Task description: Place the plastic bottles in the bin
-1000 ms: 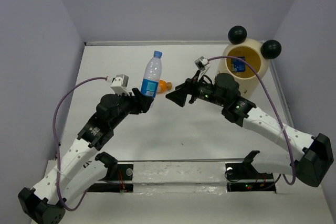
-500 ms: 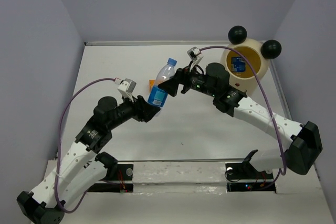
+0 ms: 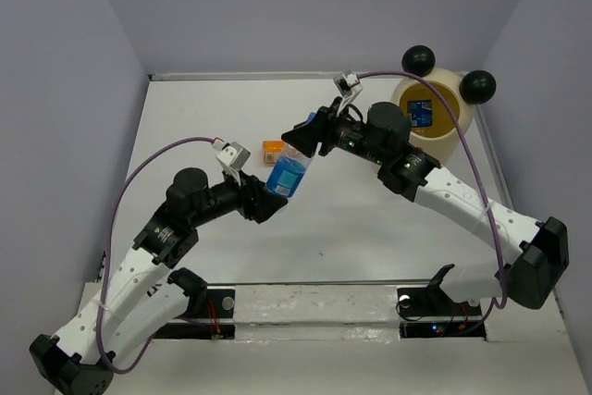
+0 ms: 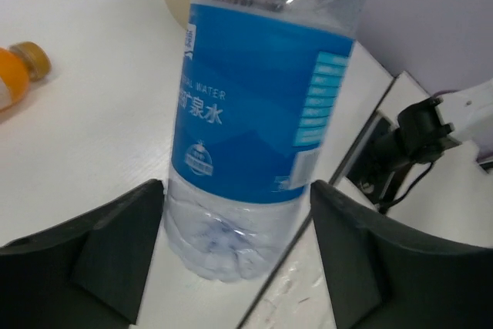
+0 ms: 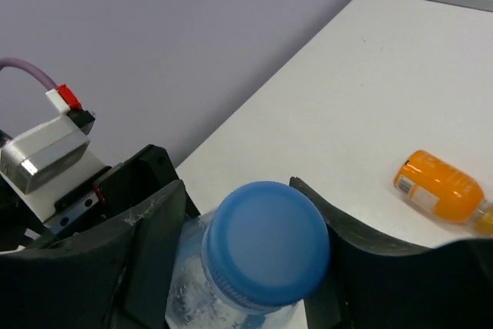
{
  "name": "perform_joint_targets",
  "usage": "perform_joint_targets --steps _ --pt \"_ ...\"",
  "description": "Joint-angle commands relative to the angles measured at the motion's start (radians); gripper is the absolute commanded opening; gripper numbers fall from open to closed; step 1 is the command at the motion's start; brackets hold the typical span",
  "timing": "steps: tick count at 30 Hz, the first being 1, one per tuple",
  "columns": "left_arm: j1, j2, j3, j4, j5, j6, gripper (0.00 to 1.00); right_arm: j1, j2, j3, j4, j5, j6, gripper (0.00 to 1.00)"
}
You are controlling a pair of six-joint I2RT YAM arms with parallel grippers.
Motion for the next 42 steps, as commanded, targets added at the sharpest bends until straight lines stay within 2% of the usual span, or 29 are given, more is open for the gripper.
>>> perform_joint_targets --steps 1,4,6,8,9,13,15,17,21,22,27,30,39,42 --pt "-0.002 0.001 0.076 0.017 0.023 0.041 0.99 0.006 -0.065 0.042 -0.037 0.132 -0.054 0.26" --pt "-0.004 0.016 0.096 -0.025 -0.013 0.074 0.99 0.006 -0.111 0.092 -0.147 0.277 -0.161 0.22" --pt "-0.004 0.016 0.095 -0.046 -0.065 0.101 0.99 -0.021 -0.121 0.201 -0.249 0.363 -0.262 0.22" --pt "-0.004 0.004 0.078 -0.049 -0.112 0.098 0.99 -0.035 -0.13 0.308 -0.355 0.563 -0.336 0.21" --pt "-0.004 -0.01 0.054 -0.033 -0.143 0.089 0.99 -0.035 -0.135 0.333 -0.381 0.714 -0.424 0.19" --pt "-0.002 -0.028 0.06 -0.06 -0.246 0.088 0.99 -0.035 -0.144 0.398 -0.383 1.006 -0.634 0.18" --pt "-0.002 -0.037 0.06 -0.069 -0.27 0.086 0.99 -0.044 -0.15 0.405 -0.362 1.082 -0.74 0.18" --pt "-0.004 -0.054 0.057 -0.066 -0.27 0.086 0.99 -0.058 -0.159 0.366 -0.248 1.165 -0.83 0.18" --pt "-0.002 -0.073 0.052 -0.063 -0.269 0.089 0.99 -0.109 -0.152 0.324 -0.17 1.221 -0.963 0.17" --pt "-0.002 -0.077 0.05 -0.063 -0.272 0.089 0.99 -0.109 -0.147 0.292 -0.106 1.227 -0.982 0.17" --pt "-0.004 -0.096 0.052 -0.068 -0.287 0.091 0.99 -0.143 -0.147 0.148 0.143 1.198 -1.155 0.17" --pt "-0.002 -0.108 0.05 -0.068 -0.289 0.091 0.99 -0.143 -0.138 0.073 0.209 1.17 -1.217 0.16" --pt "-0.002 -0.102 0.049 -0.071 -0.298 0.092 0.99 -0.152 -0.124 -0.078 0.266 1.129 -1.246 0.16" --pt "-0.002 -0.099 0.05 -0.071 -0.298 0.091 0.99 -0.167 -0.118 -0.144 0.301 1.135 -1.205 0.16"
